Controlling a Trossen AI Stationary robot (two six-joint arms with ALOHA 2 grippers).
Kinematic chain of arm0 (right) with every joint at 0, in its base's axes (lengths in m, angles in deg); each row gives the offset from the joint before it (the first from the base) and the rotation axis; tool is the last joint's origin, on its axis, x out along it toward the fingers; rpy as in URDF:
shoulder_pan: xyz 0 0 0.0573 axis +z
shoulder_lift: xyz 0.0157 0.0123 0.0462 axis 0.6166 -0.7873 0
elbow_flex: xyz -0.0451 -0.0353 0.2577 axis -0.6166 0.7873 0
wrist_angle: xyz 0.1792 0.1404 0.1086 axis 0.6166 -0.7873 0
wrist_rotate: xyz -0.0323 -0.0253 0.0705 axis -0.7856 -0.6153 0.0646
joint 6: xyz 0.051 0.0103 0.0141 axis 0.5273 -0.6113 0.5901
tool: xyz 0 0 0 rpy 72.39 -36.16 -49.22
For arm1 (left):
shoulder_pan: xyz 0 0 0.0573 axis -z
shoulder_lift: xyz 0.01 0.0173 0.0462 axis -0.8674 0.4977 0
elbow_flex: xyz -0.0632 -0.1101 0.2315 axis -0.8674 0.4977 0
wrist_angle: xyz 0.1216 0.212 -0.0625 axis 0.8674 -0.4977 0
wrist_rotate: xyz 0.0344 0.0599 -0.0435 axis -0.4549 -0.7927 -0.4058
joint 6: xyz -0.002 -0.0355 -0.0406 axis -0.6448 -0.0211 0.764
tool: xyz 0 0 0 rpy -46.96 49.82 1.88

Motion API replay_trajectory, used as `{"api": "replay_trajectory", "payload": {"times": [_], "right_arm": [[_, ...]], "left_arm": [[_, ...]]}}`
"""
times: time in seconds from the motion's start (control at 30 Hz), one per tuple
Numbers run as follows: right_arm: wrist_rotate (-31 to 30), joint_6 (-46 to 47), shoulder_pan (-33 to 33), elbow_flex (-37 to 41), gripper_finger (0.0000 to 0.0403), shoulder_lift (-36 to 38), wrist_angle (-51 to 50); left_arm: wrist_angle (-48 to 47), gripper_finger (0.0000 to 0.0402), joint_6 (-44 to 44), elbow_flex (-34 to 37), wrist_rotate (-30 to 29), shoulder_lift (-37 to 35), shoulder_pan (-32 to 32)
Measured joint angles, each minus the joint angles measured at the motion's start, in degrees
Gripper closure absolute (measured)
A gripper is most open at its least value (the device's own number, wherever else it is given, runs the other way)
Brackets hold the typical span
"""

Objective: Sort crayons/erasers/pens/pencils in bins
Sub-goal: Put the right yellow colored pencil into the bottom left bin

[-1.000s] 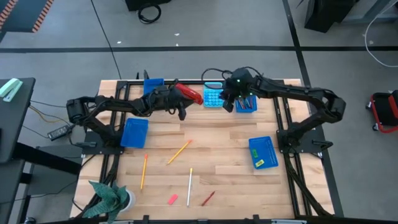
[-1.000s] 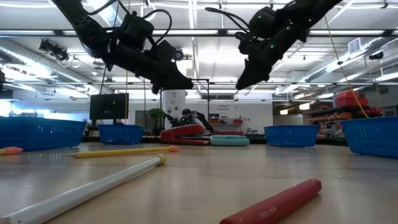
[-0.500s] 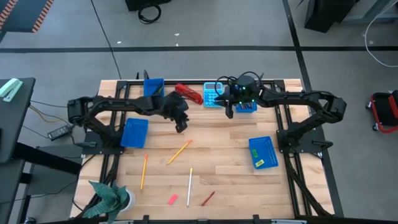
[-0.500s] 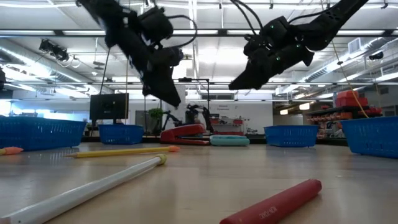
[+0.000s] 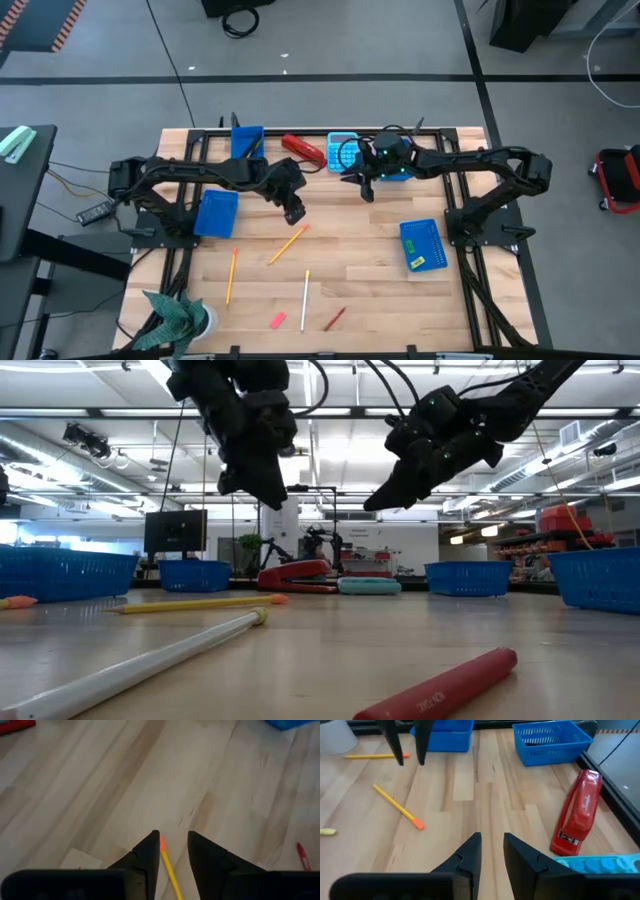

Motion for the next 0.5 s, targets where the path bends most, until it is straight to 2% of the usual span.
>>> {"api": "replay_trajectory", "payload": {"times": [0.23,0.5], "right_arm": [[0.00,-1.30,0.71,0.00,0.0315,0.00,0.60],[0.00,-3.17,0.50,0.00,0.0315,0.00,5.24]], "left_arm": [[-0.37,0.0294,3.07,0.04,-0.06,0.42,0.00],[1.58,0.0294,-3.70,0.04,-4.57,0.42,-0.11]]}}
